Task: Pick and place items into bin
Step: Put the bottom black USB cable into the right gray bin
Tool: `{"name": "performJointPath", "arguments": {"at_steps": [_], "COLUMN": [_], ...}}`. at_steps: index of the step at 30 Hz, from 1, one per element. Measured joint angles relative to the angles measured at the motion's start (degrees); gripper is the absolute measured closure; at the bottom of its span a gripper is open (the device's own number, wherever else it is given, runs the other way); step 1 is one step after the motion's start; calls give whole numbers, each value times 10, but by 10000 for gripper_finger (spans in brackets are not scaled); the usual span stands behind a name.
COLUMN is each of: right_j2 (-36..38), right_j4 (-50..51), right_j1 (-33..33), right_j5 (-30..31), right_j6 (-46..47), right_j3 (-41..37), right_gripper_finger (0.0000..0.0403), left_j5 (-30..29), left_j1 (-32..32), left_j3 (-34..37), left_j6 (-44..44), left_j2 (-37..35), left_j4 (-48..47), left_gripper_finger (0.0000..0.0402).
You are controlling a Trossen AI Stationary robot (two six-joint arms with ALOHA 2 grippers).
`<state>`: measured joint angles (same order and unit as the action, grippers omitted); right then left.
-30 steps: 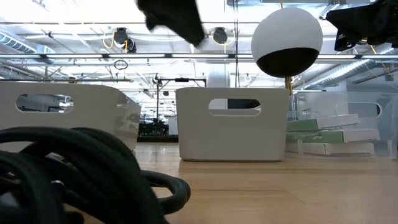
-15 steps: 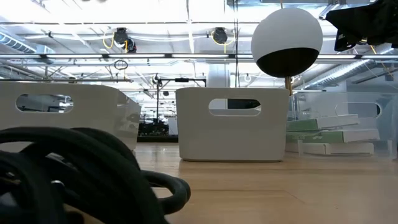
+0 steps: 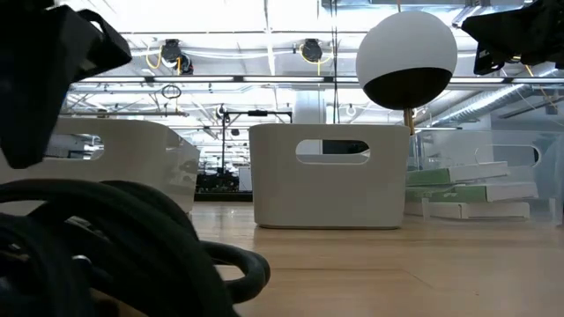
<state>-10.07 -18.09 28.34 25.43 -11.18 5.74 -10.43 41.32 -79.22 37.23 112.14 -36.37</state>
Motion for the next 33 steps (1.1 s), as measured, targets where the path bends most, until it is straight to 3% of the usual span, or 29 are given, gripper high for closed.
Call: {"name": "performJointPath", "arguments": {"at_steps": [6,12,26,33], "right_j2": [0,0,0,0], "right_j4": [4,4,4,4], "right_j1": [0,0,0,0], "right_j5": [0,0,0,0], "right_j6": [0,-1,0,0], "right_j3": [0,0,0,0], "right_gripper_finger": [403,403,403,403], "left_j5": [-1,1,27,36], "left_j1": [10,19,19,13], "left_j3": [0,0,-1,-1], "left_j6": [-40,-70,-69,-96], "left_j2": [-2,16,55,55], "left_j4": [-4,-14,-1,1], "left_gripper_finger": [142,129,213,304]}}
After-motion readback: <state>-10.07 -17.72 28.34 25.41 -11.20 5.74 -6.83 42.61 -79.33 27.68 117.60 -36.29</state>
